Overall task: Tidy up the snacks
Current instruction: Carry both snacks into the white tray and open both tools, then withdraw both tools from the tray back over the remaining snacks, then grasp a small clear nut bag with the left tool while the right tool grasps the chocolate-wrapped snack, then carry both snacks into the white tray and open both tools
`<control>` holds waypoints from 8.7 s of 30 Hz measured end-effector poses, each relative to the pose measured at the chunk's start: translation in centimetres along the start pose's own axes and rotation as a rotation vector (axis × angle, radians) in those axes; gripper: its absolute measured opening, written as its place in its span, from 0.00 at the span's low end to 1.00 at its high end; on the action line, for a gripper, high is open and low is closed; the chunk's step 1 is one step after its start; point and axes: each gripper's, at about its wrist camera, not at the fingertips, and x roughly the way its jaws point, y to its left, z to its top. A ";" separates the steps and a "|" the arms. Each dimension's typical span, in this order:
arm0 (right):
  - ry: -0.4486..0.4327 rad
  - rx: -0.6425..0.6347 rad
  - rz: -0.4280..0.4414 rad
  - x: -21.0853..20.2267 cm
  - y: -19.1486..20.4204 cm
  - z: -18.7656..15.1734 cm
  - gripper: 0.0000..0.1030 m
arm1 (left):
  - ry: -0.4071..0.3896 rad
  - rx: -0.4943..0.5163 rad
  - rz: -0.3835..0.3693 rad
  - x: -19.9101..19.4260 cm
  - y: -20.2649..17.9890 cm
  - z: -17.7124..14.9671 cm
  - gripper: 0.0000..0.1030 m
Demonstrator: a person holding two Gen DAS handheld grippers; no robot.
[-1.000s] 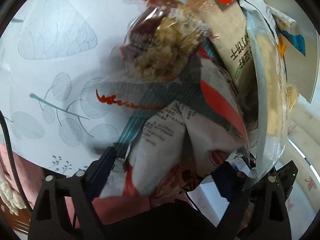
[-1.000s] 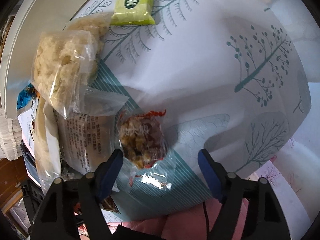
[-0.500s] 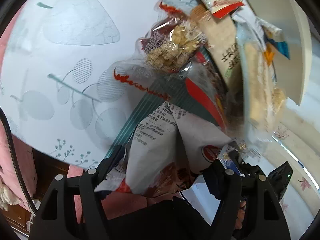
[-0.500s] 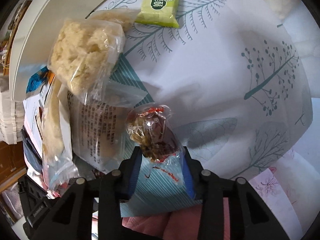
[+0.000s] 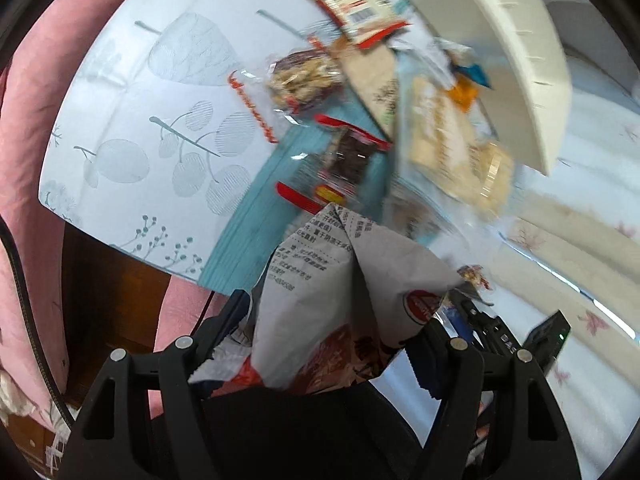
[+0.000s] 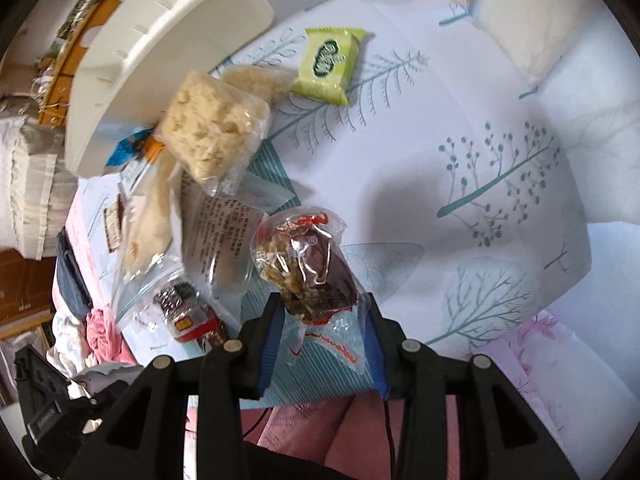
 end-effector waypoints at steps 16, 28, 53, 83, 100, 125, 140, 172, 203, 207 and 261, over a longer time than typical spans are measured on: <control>-0.153 -0.251 0.141 -8.8 3.4 1.1 0.37 | -0.229 0.205 -0.116 -11.6 -8.0 -1.1 0.70; -0.348 -0.323 0.260 -12.8 8.1 5.3 0.37 | -0.372 0.407 -0.082 -14.5 -15.5 2.5 0.70; -0.458 -0.140 0.364 -7.7 10.5 14.5 0.39 | -0.300 0.727 -0.150 -5.7 -25.8 18.3 0.79; -0.188 -0.104 0.537 -7.5 5.5 4.4 0.73 | -0.518 0.690 -0.017 -9.4 -16.9 -0.1 0.87; 0.084 -0.097 0.465 -1.5 1.8 -3.4 0.73 | -0.583 0.556 0.130 -9.0 -8.3 -9.7 0.87; 0.136 -0.011 0.287 2.9 4.7 -7.0 0.73 | -0.432 0.637 0.269 -6.4 -4.6 0.5 0.87; -0.088 0.128 0.178 5.5 8.7 -11.6 0.73 | -0.197 0.917 0.283 -2.3 -4.0 7.8 0.87; -0.424 -0.076 -0.127 9.6 12.5 -14.4 0.65 | -0.094 0.930 0.198 6.1 -5.1 12.9 0.51; -0.054 -0.072 -0.114 6.9 18.7 -13.6 0.41 | -0.145 0.837 0.092 -5.6 -1.2 12.6 0.38; -0.042 -0.153 -0.076 5.4 20.6 -13.6 0.41 | -0.177 0.795 0.059 -8.3 -1.4 13.1 0.38; -0.508 -0.506 -0.093 -3.9 15.9 13.3 0.41 | -0.489 0.601 -0.081 -4.4 -21.2 19.6 0.38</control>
